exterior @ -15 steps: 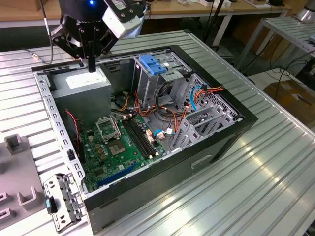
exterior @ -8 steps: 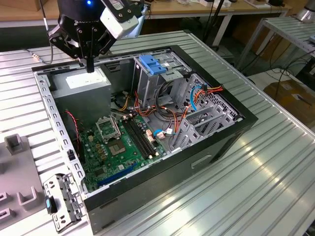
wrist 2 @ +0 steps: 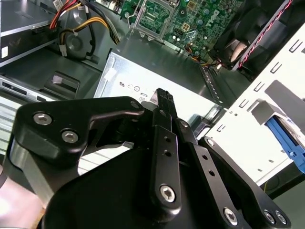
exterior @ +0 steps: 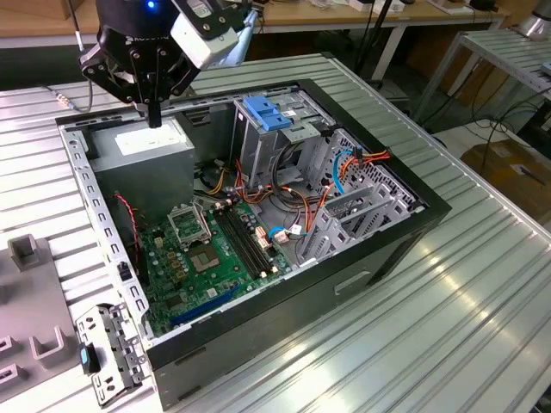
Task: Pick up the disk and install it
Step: 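Reach for the disk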
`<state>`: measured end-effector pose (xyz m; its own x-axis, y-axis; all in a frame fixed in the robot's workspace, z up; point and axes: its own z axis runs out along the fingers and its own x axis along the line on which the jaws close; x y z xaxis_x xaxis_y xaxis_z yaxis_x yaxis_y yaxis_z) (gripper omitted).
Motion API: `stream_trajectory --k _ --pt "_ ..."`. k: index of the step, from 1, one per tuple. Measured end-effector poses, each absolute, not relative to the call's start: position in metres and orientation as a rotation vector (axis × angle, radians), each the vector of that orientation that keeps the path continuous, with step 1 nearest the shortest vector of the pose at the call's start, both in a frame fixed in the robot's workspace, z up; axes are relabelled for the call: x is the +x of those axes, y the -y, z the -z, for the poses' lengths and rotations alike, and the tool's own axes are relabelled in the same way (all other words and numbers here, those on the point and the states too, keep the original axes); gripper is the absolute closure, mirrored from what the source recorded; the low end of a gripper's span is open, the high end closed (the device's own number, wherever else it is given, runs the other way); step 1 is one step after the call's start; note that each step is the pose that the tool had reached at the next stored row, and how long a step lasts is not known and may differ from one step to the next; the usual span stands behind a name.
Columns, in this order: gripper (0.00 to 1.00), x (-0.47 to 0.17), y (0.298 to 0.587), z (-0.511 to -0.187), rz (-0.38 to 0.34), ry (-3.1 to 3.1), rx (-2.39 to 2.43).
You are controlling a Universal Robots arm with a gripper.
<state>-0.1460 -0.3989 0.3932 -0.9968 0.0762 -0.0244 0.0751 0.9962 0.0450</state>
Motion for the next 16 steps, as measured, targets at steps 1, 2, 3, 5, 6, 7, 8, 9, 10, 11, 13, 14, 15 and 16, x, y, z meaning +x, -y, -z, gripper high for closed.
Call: stream_trajectory --k 1,2,3,5,6,7,8,9,10,11,13,14,15,16 --pt "0.89 -0.147 0.399 -0.393 -0.069 -3.112 0.118" --pt "0.89 -0.148 0.399 -0.393 -0.069 -3.112 0.118" --pt "0.89 -0.149 0.399 -0.393 -0.069 -3.112 0.118" --pt "0.89 -0.150 0.399 -0.393 -0.069 -3.113 0.118" --pt "0.89 -0.151 0.399 -0.393 -0.069 -3.113 0.118" --pt "0.89 -0.152 0.399 -0.393 -0.069 -3.112 0.118" --pt "0.89 -0.152 0.399 -0.393 -0.069 -3.112 0.118" --pt "0.89 -0.153 0.399 -0.393 -0.069 -3.112 0.118" --pt "0.89 -0.154 0.399 -0.393 -0.069 -3.113 0.118" --pt "0.89 -0.155 0.399 -0.393 -0.069 -3.112 0.118" --pt "0.89 -0.157 0.399 -0.393 -0.069 -3.112 0.118" --pt "0.89 -0.158 0.399 -0.393 -0.069 -3.112 0.118" --pt "0.89 -0.158 0.399 -0.393 -0.069 -3.112 0.118" --pt "0.89 -0.159 0.399 -0.393 -0.069 -3.112 0.118"
